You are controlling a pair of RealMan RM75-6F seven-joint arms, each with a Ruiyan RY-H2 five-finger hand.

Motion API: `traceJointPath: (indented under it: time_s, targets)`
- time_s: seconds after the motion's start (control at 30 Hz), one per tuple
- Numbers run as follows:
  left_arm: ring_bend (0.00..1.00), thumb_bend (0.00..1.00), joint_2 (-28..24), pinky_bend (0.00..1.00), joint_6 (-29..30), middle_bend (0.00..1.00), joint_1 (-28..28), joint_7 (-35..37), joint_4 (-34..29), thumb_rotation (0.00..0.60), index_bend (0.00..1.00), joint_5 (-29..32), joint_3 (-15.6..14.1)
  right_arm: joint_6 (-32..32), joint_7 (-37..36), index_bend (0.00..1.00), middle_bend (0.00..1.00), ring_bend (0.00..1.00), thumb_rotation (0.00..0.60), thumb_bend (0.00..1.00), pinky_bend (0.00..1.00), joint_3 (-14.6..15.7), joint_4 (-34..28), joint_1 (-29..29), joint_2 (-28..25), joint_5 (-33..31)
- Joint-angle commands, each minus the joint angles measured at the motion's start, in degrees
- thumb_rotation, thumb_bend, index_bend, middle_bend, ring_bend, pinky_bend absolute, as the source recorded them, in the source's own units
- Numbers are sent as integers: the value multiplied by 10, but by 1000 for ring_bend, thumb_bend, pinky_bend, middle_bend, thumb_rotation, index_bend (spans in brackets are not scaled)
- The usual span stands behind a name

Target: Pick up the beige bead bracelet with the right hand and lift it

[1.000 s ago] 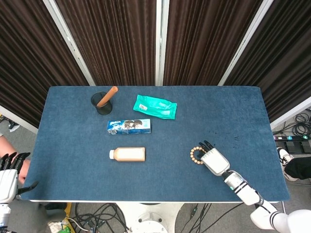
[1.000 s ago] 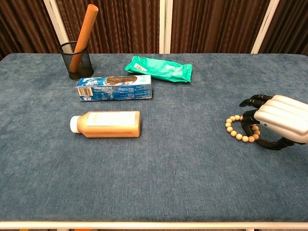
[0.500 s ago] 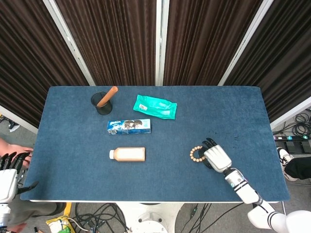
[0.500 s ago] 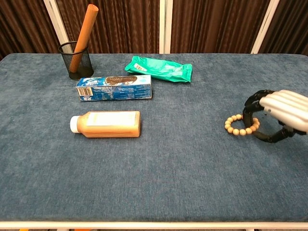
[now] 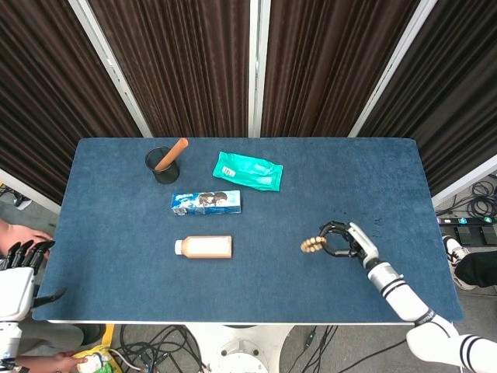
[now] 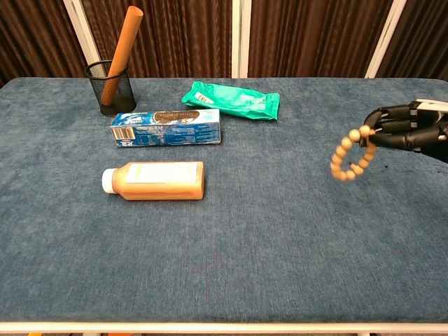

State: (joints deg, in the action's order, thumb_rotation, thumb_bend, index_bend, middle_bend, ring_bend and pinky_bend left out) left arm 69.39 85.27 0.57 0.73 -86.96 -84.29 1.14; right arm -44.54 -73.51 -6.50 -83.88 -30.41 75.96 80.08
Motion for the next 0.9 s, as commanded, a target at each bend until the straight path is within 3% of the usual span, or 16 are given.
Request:
traceJointPath:
  time_s: [0.03, 0.2, 0.47, 0.57, 0.7, 0.8, 0.9]
  targets:
    - [57, 0, -1, 0, -3, 158, 3, -2, -1, 600, 164, 0, 1, 148, -358, 637, 492, 209, 600, 493, 53, -54, -108, -1, -90, 0]
    - [57, 0, -1, 0, -8, 158, 7, -4, -3, 600, 164, -1, 1, 147, -531, 632, 485, 206, 583, 503, 30, -36, -100, -10, -93, 94]
    - [57, 0, 0, 0, -16, 158, 13, -2, 0, 600, 164, -4, -1, 16, -748, 556, 474, 188, 575, 530, 19, 61, -32, -58, -67, 238]
    - [57, 0, 1, 0, -17, 158, 13, 0, 2, 600, 164, -4, -3, -39, -801, 509, 471, 174, 524, 535, 10, 91, 1, -72, -48, 262]
    - [57, 0, 2, 0, -21, 158, 16, -1, 3, 600, 164, -6, -5, -118, -849, 407, 470, 137, 404, 603, 0, 123, 48, -85, -17, 289]
    - [57, 0, 0, 0, -19, 158, 15, 1, 3, 600, 163, -7, -6, -168, -859, 314, 451, 96, 326, 618, 0, 140, 82, -95, 2, 304]
    - [57, 0, 2, 0, -16, 158, 12, 4, 7, 600, 164, -7, -8, -203, -828, 259, 422, 78, 287, 603, 0, 144, 107, -99, 14, 304]
